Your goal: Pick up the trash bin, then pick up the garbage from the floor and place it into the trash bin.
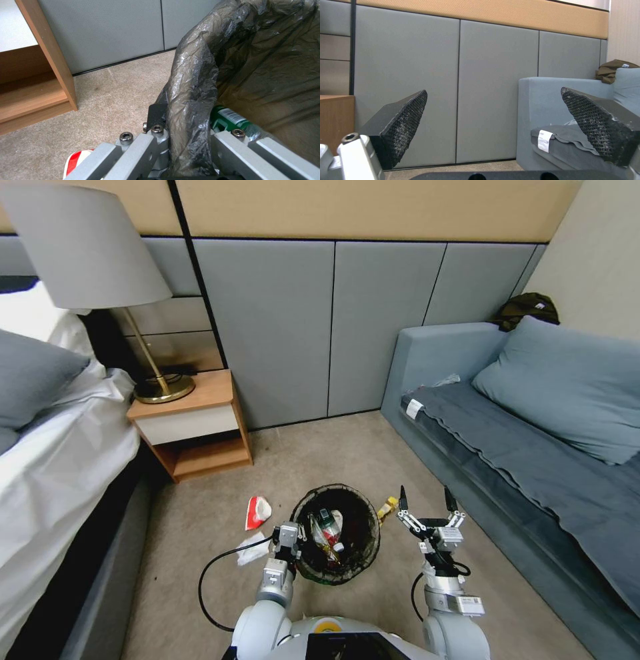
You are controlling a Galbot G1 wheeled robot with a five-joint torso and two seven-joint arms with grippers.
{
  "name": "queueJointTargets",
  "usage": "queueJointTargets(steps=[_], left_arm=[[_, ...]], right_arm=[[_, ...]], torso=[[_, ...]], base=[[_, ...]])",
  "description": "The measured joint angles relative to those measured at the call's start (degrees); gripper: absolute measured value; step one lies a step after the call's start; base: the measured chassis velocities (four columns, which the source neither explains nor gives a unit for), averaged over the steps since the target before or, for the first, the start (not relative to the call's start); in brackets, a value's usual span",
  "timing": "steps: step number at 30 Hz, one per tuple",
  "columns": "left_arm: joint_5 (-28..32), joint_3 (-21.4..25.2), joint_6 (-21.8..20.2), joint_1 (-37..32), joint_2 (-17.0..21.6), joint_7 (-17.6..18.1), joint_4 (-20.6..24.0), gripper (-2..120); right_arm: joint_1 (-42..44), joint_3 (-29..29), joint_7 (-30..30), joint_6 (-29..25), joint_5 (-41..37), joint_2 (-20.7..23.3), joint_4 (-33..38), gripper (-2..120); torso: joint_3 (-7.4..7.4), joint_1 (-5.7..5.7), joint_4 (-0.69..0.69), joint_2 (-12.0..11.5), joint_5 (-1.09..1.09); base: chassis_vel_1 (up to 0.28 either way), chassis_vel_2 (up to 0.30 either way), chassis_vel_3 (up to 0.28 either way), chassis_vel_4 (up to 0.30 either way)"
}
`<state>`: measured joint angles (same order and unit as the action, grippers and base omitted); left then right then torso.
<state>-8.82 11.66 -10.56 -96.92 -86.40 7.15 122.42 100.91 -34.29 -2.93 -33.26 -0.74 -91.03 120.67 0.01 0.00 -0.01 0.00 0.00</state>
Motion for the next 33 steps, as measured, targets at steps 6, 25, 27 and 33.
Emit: queueJointTargets(steps=[6, 25, 27, 33], left_arm=[[-0.1, -0.1, 0.0, -0.1, 0.0, 0.0, 0.0, 1], [0.4, 1.4, -0.3, -0.1, 0.4, 0.1, 1.5, 1], [0.9, 1.8, -0.5, 0.1, 0.7, 0.1, 2.0, 1], [1.2, 2.1, -0.6, 0.2, 0.9, 0.1, 2.2, 1]], right_arm=[[-0.4, 0.0, -1.3, -1.1, -0.1, 0.0, -0.3, 100], [-6.7, 2.4, 6.3, 13.6, 0.4, 5.3, 2.3, 100], [-9.7, 3.4, 9.0, 20.1, -1.1, 7.2, 2.3, 100], [-13.5, 4.6, 11.8, 28.6, -5.6, 9.5, 1.0, 100]], torso=[[-0.01, -0.01, 0.01, 0.0, -0.01], [-0.01, -0.01, 0.02, 0.0, 0.00], [-0.01, -0.01, 0.00, 0.0, 0.00], [-0.01, -0.01, 0.01, 0.0, 0.00]], base=[[0.032, -0.031, -0.027, 0.014], [0.000, 0.000, 0.000, 0.000], [0.000, 0.000, 0.000, 0.000], [0.000, 0.000, 0.000, 0.000]])
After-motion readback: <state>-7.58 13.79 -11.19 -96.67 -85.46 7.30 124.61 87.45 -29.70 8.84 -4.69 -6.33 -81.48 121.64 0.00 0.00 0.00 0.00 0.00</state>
